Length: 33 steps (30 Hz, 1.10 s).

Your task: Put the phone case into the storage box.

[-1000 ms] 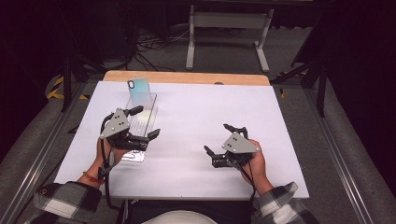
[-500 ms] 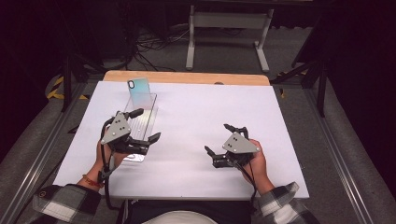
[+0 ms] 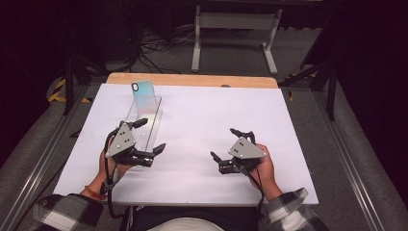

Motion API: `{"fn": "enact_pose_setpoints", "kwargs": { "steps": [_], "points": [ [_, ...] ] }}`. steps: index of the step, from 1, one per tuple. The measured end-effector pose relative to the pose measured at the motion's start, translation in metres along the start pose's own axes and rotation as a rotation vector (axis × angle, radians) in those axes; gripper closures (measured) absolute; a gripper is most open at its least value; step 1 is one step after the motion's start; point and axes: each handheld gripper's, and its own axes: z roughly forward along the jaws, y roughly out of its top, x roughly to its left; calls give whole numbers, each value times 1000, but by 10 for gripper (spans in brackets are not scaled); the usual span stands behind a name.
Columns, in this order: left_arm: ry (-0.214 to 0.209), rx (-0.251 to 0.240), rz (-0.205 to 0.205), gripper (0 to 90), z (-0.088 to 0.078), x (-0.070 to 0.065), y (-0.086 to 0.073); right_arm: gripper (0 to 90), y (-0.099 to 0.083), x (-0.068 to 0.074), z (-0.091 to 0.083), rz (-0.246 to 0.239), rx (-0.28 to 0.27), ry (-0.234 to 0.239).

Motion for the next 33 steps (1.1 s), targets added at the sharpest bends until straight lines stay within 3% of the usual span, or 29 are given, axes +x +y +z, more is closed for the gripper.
{"fn": "enact_pose_setpoints", "kwargs": {
  "steps": [15,20,23,26,33],
  "points": [
    [-50,39,-13,47,-6,-1,-22,51,-6,-2,-5,23,24,-11],
    [-38,63,3,43,-7,-4,-29,50,-10,-2,-12,29,27,-15],
    [-21,54,2,53,-10,-5,-34,49,-12,0,-16,24,25,-13],
    [-33,84,-5,47,-11,-5,-40,48,-15,1,-18,27,28,-9],
    [-31,98,-21,44,-14,-4,-48,48,-23,3,-28,27,22,-9]
  ]
}}
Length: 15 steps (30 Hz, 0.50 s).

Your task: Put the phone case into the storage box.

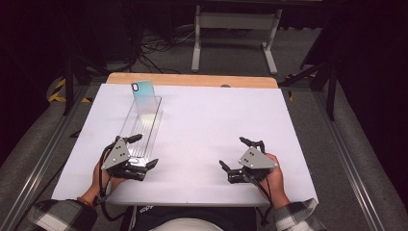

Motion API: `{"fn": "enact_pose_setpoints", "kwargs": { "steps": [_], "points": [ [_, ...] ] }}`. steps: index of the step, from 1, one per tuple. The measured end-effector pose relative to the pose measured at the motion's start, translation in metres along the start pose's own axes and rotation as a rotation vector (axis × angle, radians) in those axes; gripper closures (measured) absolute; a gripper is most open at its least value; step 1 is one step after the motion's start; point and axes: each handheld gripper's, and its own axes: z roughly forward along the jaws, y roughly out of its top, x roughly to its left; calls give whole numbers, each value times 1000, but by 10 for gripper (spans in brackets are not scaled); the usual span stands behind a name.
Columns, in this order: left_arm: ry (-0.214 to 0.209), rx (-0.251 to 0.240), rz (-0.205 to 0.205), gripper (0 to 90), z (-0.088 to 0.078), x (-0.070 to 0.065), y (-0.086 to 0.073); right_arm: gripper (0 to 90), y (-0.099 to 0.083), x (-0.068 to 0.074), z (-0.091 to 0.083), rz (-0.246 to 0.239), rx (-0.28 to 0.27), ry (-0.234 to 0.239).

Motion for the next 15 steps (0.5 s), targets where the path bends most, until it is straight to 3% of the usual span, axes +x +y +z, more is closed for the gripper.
{"fn": "enact_pose_setpoints", "kwargs": {
  "steps": [9,15],
  "points": [
    [-21,20,-3,44,0,-2,-7,48,-14,-1,-14,25,22,-3],
    [-29,17,1,44,-1,-5,-8,48,-18,1,-12,13,33,-1]
  ]
}}
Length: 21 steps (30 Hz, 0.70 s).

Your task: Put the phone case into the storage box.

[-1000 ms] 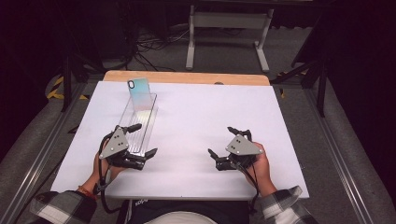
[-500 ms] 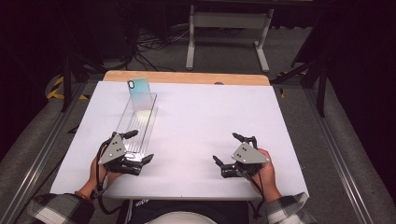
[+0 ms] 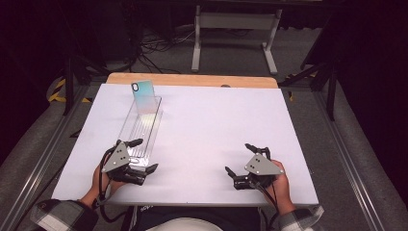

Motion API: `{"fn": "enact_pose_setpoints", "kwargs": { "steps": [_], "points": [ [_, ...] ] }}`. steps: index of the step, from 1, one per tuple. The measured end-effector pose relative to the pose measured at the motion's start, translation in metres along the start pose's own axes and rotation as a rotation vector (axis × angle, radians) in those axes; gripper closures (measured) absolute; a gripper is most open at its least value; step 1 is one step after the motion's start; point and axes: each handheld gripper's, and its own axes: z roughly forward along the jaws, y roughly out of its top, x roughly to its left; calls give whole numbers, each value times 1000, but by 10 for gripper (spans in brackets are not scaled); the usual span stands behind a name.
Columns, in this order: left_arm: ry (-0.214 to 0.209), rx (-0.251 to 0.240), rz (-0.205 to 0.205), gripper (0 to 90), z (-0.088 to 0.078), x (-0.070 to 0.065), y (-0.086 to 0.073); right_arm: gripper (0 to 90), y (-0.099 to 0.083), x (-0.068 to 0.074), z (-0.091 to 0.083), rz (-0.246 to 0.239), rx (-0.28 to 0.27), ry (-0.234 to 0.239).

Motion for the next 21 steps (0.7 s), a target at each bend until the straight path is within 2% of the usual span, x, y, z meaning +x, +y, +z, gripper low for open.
{"fn": "enact_pose_setpoints", "kwargs": {
  "steps": [4,8,10,15,21],
  "points": [
    [1,-10,-14,44,-2,0,0,48,-1,-1,3,9,0,5],
    [8,2,-5,44,-3,1,0,48,0,0,2,7,-10,0],
    [10,-3,-21,44,-4,0,-1,48,1,-1,1,12,-15,-4],
    [12,-1,-12,44,-7,0,-2,49,1,-1,1,16,-12,-12],
    [15,3,-7,42,-13,-2,-5,49,4,1,2,-1,-7,-24]
  ]
}}
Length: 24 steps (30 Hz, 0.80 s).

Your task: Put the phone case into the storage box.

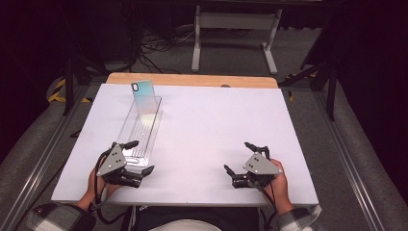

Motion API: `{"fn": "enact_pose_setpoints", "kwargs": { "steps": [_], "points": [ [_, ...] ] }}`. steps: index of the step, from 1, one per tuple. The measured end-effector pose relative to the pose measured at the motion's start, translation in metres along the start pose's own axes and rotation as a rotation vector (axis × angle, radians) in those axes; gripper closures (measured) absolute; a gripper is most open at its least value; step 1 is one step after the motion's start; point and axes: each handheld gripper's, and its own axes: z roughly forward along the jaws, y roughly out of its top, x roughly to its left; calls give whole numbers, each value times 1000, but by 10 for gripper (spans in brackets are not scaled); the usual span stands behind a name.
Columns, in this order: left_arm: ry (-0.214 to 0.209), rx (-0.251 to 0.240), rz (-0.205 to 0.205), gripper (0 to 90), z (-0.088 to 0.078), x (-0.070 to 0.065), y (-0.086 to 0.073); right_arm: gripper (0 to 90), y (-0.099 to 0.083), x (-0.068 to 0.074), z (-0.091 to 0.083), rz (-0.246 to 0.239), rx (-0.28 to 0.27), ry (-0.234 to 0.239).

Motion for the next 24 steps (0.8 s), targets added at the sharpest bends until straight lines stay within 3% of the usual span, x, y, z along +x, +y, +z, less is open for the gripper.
{"fn": "enact_pose_setpoints", "kwargs": {
  "steps": [24],
  "points": [
    [12,15,13,43,2,1,0,54,0,-1,1,-3,5,-4]
  ]
}}
